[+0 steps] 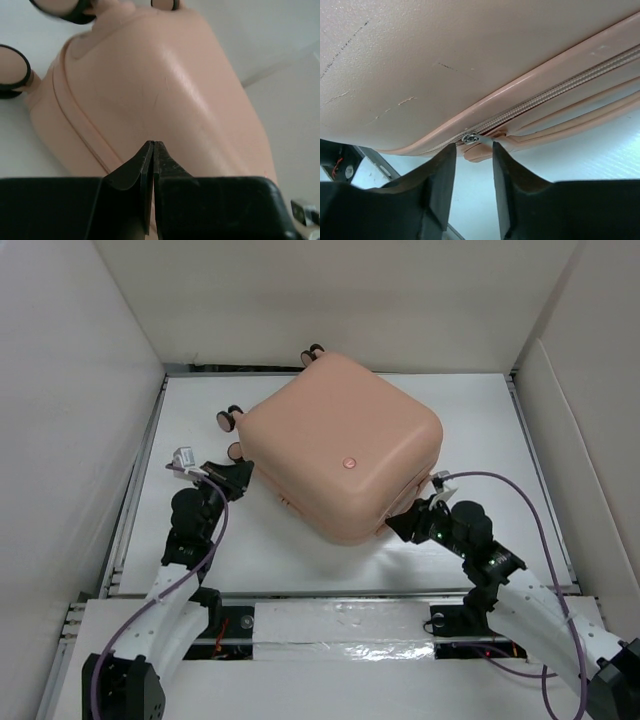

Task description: Pack the luggage

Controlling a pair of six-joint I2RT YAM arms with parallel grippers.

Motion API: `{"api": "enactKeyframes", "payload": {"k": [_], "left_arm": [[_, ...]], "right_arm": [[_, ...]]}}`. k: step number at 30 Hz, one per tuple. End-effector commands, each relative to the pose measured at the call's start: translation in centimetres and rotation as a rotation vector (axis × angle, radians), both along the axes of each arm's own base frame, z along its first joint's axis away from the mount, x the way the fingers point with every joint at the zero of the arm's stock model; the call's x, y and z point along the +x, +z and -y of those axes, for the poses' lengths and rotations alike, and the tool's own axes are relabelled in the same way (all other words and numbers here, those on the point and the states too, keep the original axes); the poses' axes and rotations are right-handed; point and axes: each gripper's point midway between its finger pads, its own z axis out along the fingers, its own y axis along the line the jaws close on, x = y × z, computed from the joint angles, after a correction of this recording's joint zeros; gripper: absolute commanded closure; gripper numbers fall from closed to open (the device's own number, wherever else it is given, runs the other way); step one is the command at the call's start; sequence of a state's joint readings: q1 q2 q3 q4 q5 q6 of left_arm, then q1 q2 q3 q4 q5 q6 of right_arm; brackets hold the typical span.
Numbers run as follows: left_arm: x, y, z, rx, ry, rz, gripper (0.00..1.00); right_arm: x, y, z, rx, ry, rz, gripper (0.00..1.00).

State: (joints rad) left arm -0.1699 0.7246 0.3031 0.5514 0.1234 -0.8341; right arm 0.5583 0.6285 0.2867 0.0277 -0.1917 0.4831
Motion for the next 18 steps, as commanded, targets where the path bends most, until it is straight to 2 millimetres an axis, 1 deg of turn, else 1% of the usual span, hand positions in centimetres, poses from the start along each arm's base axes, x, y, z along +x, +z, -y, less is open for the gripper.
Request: {"api": "enactKeyframes", "payload": {"k": [1, 2, 3, 4, 5, 6, 9, 10, 11, 12, 13, 14, 15, 16, 17, 18], "left_arm": [[-2.1, 0.2, 1.4, 0.079, -0.114, 0.046, 1.00], [-2.7, -1.1, 2.1, 0.086, -0.165, 0.023, 1.00], [-3.0, -1.8, 2.3, 0.098, -0.185, 0.011, 1.00], [-3.2, -2.5, 2.6, 0.115, -0.208, 0.003, 1.00], [-3.7, -3.7, 3.1, 0.121, -0.249, -0.018, 1.00], [-4.1, -4.0, 3.3, 0.124, -0.268, -0.016, 1.00], [-5.2, -5.4, 3.6, 0.171, -0.310, -0.014, 1.00], [-5.5, -5.9, 3.7, 0.180, -0.324, -0.024, 1.00], [-6.2, -6.7, 4.2, 0.185, -0.368, -0.026, 1.00], [-6.5, -7.0, 4.4, 0.184, -0.387, -0.030, 1.00], [-6.9, -7.3, 4.9, 0.184, -0.413, -0.028, 1.00], [-7.0, -8.0, 5.0, 0.208, -0.409, -0.034, 1.00], [-7.2, -8.3, 5.6, 0.222, -0.423, -0.041, 1.00], [-8.5, -8.3, 7.7, 0.236, -0.499, -0.025, 1.00], [-8.8, -8.5, 8.8, 0.253, -0.528, -0.040, 1.00], [-8.6, -8.7, 9.2, 0.280, -0.504, -0.045, 1.00]], "right_arm": [[1.1, 1.2, 0.6, 0.013, -0.068, 0.054, 0.57], [1.3, 1.4, 0.5, 0.016, -0.070, 0.068, 0.57], [1.6, 1.4, 0.4, 0.017, -0.073, 0.071, 0.57], [1.9, 1.9, 0.3, 0.029, -0.075, 0.090, 0.58], [2.0, 1.9, 0.2, 0.030, -0.075, 0.093, 0.59], [2.2, 1.9, 0.0, 0.029, -0.071, 0.098, 0.63], [2.5, 1.8, -0.4, 0.026, -0.060, 0.089, 0.65], [2.4, 1.3, -0.5, 0.011, -0.053, 0.067, 0.65], [2.4, 1.2, -0.5, 0.003, -0.046, 0.062, 0.64], [2.2, 1.6, -0.7, 0.005, -0.032, 0.061, 0.64], [1.9, 0.8, -0.4, -0.021, -0.031, 0.032, 0.64], [1.7, 1.3, -0.4, -0.008, -0.028, 0.042, 0.64], [1.2, 0.9, -0.3, -0.005, -0.024, 0.035, 0.65], [0.9, 0.6, -0.1, 0.000, -0.027, 0.031, 0.70], [0.6, 0.7, 0.0, 0.021, -0.033, 0.028, 0.79], [0.5, 1.3, 0.3, 0.044, -0.044, 0.064, 0.89]]}}
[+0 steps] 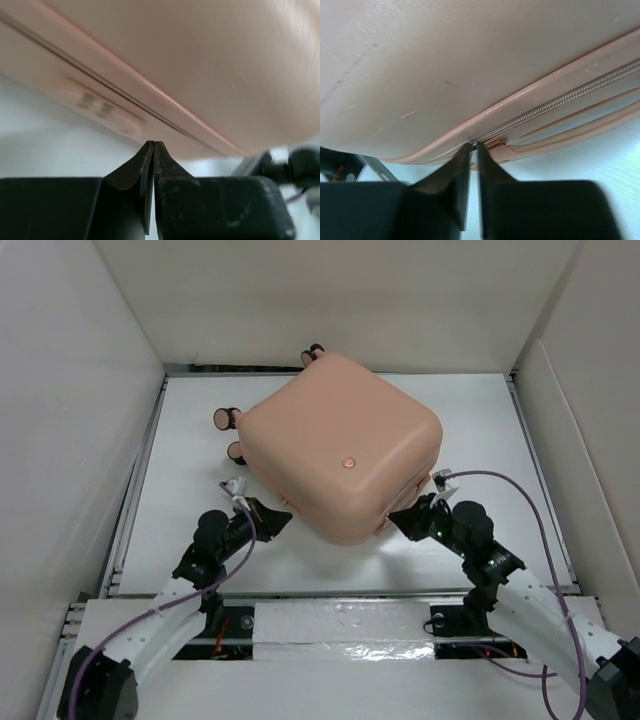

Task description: Pack the luggage

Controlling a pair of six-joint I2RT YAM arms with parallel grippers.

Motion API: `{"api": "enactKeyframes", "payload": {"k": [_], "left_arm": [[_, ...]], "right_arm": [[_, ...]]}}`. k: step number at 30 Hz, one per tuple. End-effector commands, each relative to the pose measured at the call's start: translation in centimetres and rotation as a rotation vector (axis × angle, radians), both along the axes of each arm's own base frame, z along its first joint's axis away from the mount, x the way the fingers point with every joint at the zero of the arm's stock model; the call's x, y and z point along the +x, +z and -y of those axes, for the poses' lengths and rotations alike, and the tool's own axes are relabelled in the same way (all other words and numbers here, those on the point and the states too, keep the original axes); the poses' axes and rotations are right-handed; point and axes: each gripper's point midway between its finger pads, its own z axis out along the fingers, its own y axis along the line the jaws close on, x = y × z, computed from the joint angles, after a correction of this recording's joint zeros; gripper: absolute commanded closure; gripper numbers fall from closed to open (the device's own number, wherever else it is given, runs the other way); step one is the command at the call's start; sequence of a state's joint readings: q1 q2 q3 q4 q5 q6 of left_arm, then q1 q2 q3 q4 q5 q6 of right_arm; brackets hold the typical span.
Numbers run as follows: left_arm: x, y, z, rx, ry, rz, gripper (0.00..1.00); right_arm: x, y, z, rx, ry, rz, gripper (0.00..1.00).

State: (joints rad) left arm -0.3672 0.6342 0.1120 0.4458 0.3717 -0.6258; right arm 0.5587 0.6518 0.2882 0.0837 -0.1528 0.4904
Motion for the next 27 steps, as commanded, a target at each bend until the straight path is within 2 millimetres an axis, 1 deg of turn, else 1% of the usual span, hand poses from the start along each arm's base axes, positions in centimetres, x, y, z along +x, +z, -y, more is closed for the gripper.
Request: {"api": "enactKeyframes", "payload": {"k": [1, 2, 3, 4, 5, 6, 7, 9, 10, 14, 18, 19, 21, 22, 24, 27], "left_arm": [[-2.0, 0.8, 4.2, 0.064, -0.122, 0.076, 1.00], [-2.4, 0.6, 4.9, 0.082, -0.126, 0.073, 1.00], [-2.0, 0.6, 4.9, 0.100, -0.071, 0.078, 1.00], [-2.5, 0.4, 5.4, 0.102, -0.073, 0.073, 1.00], [-3.4, 0.2, 6.3, 0.114, -0.103, 0.073, 1.00], [-3.3, 0.1, 6.5, 0.124, -0.092, 0.073, 1.00], [-3.4, 0.2, 6.9, 0.130, -0.102, 0.075, 1.00], [-3.2, -0.1, 7.9, 0.146, -0.130, 0.059, 1.00], [-3.0, 0.3, 8.3, 0.137, -0.136, 0.071, 1.00], [-2.6, 0.5, 9.1, 0.142, -0.152, 0.075, 1.00], [-2.5, 0.6, 9.1, 0.150, -0.150, 0.080, 1.00], [-2.5, 0.4, 9.1, 0.156, -0.152, 0.075, 1.00], [-2.6, 0.2, 9.2, 0.159, -0.158, 0.070, 1.00], [-2.6, 0.2, 9.2, 0.158, -0.161, 0.070, 1.00], [-2.7, 0.0, 9.3, 0.160, -0.169, 0.066, 1.00], [-2.7, -0.1, 9.3, 0.161, -0.171, 0.064, 1.00]], "right_arm": [[-0.9, 0.1, 0.2, 0.048, 0.005, 0.041, 0.89], [-1.0, 0.1, 0.2, 0.055, 0.007, 0.046, 0.87], [-1.3, 0.1, 0.0, 0.052, 0.028, 0.047, 0.81], [-1.4, 0.2, -0.2, 0.041, 0.045, 0.047, 0.77], [-1.5, 0.1, -0.3, 0.027, 0.059, 0.049, 0.72], [-1.6, 0.1, -0.4, 0.024, 0.074, 0.044, 0.64], [-1.4, 0.1, -0.6, 0.023, 0.078, 0.048, 0.60], [-1.4, -0.2, -1.0, 0.018, 0.103, 0.054, 0.56], [-1.2, 0.0, -1.4, 0.023, 0.120, 0.070, 0.56], [-0.2, -0.3, -1.3, -0.013, 0.109, 0.086, 0.54], [0.6, -0.1, -1.4, -0.024, 0.095, 0.115, 0.54], [0.8, 0.1, -1.5, -0.019, 0.098, 0.128, 0.53], [0.9, -0.2, -1.6, -0.032, 0.107, 0.132, 0.53], [1.1, -0.1, -1.7, -0.028, 0.103, 0.143, 0.53], [1.5, -0.2, -1.4, -0.037, 0.078, 0.154, 0.53], [1.8, 0.3, -1.4, -0.034, 0.075, 0.193, 0.54]]}}
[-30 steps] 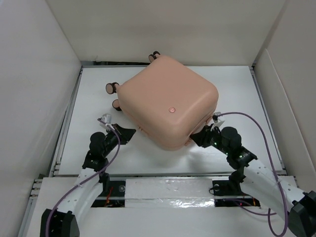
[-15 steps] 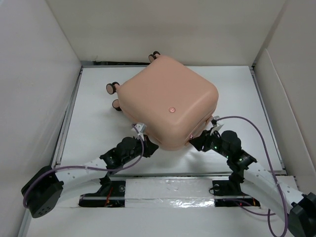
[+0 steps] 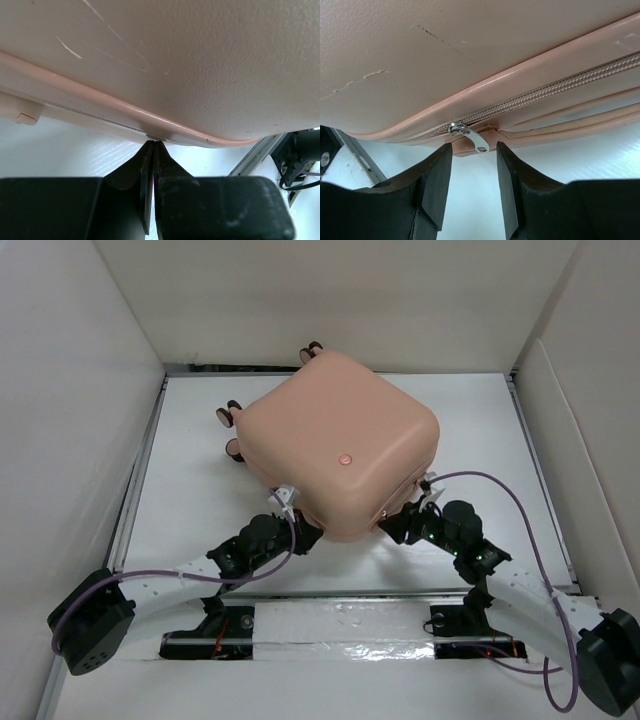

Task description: Pack the luggage

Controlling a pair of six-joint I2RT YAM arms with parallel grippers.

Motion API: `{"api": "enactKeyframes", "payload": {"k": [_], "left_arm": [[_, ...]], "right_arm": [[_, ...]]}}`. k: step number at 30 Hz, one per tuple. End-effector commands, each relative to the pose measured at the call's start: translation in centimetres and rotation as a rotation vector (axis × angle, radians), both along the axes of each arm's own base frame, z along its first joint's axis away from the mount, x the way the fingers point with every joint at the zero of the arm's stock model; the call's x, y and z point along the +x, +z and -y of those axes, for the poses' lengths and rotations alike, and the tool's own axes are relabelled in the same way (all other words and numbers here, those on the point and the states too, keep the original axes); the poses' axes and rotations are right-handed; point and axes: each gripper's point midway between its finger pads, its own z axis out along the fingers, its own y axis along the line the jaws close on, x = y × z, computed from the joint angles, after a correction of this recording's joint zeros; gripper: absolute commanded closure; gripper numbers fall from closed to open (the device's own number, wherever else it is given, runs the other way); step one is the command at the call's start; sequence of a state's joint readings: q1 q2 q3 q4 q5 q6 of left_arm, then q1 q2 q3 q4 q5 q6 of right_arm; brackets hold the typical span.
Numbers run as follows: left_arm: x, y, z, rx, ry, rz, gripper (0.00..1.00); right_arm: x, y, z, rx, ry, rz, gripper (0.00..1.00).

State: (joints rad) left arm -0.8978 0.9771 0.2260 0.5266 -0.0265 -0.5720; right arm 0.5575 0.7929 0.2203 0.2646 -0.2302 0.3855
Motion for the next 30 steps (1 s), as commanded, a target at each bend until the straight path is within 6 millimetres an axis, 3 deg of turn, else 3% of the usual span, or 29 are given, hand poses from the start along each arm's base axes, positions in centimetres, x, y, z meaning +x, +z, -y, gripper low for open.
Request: {"api": "enactKeyframes", "payload": {"k": [1, 2, 4, 10, 16, 20, 23, 26, 28, 30], "left_arm": [[0.8, 3.0, 1.3, -0.061, -0.017, 0.070, 1.00], [0.8, 2.9, 1.3, -0.058, -0.019, 0.069, 1.00], [0.8, 3.0, 1.3, -0.054, -0.018, 0.068, 1.00], [0.8, 3.1, 1.2, -0.050, -0.014, 0.073, 1.00], [0.9, 3.1, 1.1, -0.048, -0.009, 0.078, 1.00], [1.0, 3.2, 1.2, -0.043, -0.011, 0.081, 1.00], [1.2, 3.1, 1.3, -0.038, -0.011, 0.084, 1.00], [1.3, 3.4, 1.5, -0.045, -0.013, 0.090, 1.00], [1.4, 3.6, 1.6, -0.046, -0.013, 0.095, 1.00], [1.6, 4.0, 1.7, -0.049, -0.009, 0.107, 1.00]], "right_arm": [[1.8, 3.7, -0.2, 0.047, -0.027, 0.169, 0.55], [2.0, 4.3, 0.2, 0.048, -0.052, 0.184, 0.62], [1.9, 4.2, 0.5, 0.040, -0.062, 0.182, 0.66], [1.7, 4.6, 0.3, 0.064, -0.047, 0.213, 0.59], [0.9, 3.4, -1.8, 0.044, 0.092, 0.154, 0.57], [0.8, 2.8, -2.0, 0.041, 0.104, 0.129, 0.57], [0.9, 2.9, -2.1, 0.049, 0.103, 0.137, 0.65], [1.1, 3.6, -2.1, 0.063, 0.094, 0.168, 0.79], [1.3, 3.8, -2.0, 0.068, 0.083, 0.181, 0.96], [1.2, 4.0, -2.1, 0.080, 0.088, 0.192, 1.00]]}}
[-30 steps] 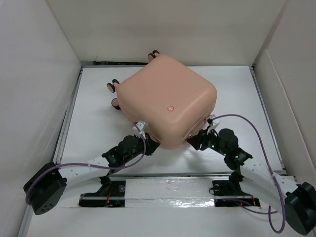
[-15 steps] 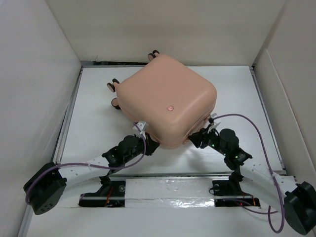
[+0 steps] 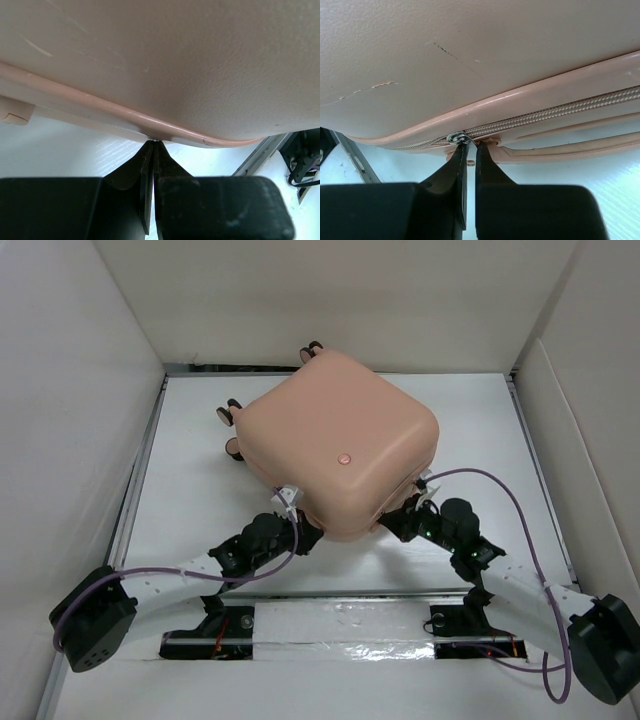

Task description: Pack the luggage

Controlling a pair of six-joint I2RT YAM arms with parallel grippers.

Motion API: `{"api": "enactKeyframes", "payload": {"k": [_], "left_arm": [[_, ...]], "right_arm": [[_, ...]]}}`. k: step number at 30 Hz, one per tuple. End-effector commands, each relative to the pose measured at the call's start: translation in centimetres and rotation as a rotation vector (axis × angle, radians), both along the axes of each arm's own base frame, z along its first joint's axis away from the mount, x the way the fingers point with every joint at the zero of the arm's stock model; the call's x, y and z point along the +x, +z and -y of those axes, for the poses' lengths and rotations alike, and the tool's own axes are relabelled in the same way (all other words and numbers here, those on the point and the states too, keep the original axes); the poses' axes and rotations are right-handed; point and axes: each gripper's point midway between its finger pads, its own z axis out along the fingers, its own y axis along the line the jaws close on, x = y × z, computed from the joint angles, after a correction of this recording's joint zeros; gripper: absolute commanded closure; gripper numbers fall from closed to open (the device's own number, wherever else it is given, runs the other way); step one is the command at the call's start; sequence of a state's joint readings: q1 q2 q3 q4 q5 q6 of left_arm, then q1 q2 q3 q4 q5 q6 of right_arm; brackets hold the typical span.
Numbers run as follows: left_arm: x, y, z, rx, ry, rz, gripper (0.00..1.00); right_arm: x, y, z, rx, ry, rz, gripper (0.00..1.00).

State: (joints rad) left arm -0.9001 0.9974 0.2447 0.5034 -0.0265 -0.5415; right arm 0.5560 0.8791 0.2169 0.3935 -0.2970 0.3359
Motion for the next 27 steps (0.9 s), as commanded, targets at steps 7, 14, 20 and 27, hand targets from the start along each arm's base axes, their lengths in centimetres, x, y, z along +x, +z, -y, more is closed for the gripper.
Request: {"api": "enactKeyframes", "payload": {"k": [7, 14, 20, 27], "left_arm": [[3.6, 7.1, 3.2, -0.123, 0.033, 0.159, 1.00], [6.0, 9.0, 6.2, -0.169, 0.036, 0.184, 1.00], [6.8, 8.8, 8.7, -0.184, -0.007, 0.163, 1.00], [7.0, 8.9, 8.8, -0.184, 0.001, 0.149, 0.99]], "right_arm": [[-3.1, 2.6, -2.3, 0.093, 0.099, 0.015, 1.00], [-10.6, 0.8, -6.3, 0.018, 0.267, -0.133, 1.00], [-14.0, 1.5, -10.4, -0.042, 0.324, -0.157, 1.00], [-9.3, 3.0, -13.9, -0.001, 0.075, -0.115, 1.00]]}}
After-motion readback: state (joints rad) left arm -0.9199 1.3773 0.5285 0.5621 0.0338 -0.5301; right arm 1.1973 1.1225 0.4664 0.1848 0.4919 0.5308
